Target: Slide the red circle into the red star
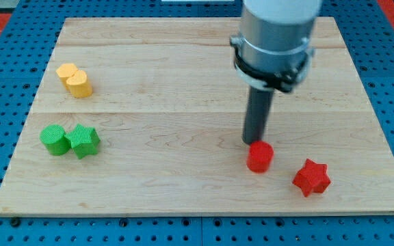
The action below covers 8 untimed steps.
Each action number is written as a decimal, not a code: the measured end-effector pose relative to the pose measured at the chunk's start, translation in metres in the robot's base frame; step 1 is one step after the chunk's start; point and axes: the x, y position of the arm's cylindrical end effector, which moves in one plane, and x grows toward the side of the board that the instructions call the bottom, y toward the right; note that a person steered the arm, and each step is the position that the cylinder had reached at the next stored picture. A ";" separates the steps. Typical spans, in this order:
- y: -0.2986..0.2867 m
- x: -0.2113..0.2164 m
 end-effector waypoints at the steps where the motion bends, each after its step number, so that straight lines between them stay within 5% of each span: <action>1: 0.006 0.009; 5: -0.021 0.100; 8: 0.034 0.080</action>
